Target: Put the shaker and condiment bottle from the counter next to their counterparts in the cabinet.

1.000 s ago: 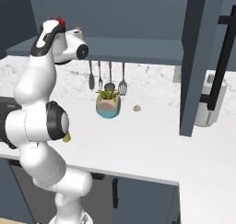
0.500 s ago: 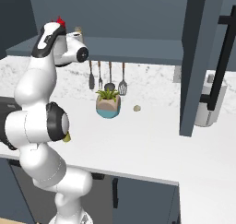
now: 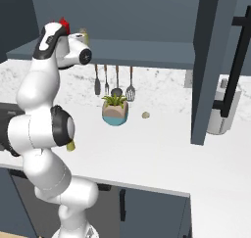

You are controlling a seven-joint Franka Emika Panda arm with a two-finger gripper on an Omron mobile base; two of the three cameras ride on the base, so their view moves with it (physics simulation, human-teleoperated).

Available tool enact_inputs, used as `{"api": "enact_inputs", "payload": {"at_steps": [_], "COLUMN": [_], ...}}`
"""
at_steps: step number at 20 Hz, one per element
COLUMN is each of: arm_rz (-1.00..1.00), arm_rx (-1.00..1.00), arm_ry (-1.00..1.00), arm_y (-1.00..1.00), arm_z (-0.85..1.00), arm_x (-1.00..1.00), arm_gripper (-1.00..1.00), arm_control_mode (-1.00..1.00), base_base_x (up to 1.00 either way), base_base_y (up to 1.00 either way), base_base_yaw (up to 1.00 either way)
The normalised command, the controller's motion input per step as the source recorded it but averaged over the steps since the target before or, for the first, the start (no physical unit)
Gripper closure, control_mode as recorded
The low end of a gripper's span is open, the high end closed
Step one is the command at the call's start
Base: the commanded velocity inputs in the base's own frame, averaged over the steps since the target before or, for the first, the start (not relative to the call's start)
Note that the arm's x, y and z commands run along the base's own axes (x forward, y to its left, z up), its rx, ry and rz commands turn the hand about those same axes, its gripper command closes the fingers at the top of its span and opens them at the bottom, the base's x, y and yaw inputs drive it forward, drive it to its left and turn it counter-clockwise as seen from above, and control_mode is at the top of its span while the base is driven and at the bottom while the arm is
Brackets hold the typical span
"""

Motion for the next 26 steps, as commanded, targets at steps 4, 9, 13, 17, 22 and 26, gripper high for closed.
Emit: {"api": "enact_inputs", "payload": {"at_steps": [4,9,13,17,22,26], "arm_rz": [0.0,0.0,0.0,0.0,0.0,0.0], "arm_rx": [0.01,0.14,0.13,0.07,0.0,-0.02], "arm_ry": [0.0,0.0,0.0,0.0,0.0,-0.07], "arm_y": [0.37,-0.1,-0.09,0.0,0.0,0.0], "arm_z": [-0.15,-0.06,-0.01,0.0,0.0,0.0], "arm_x": [0.0,0.0,0.0,0.0,0.0,-0.39], "arm_gripper": [-1.0,-1.0,-1.0,-1.0,-1.0,-1.0], "arm_control_mode": [-1.0,-1.0,-1.0,-1.0,-1.0,-1.0], "base_base_x": [0.0,0.0,0.0,0.0,0.0,0.0], "base_base_y": [0.0,0.0,0.0,0.0,0.0,0.0], "base_base_yaw": [0.0,0.0,0.0,0.0,0.0,0.0]}}
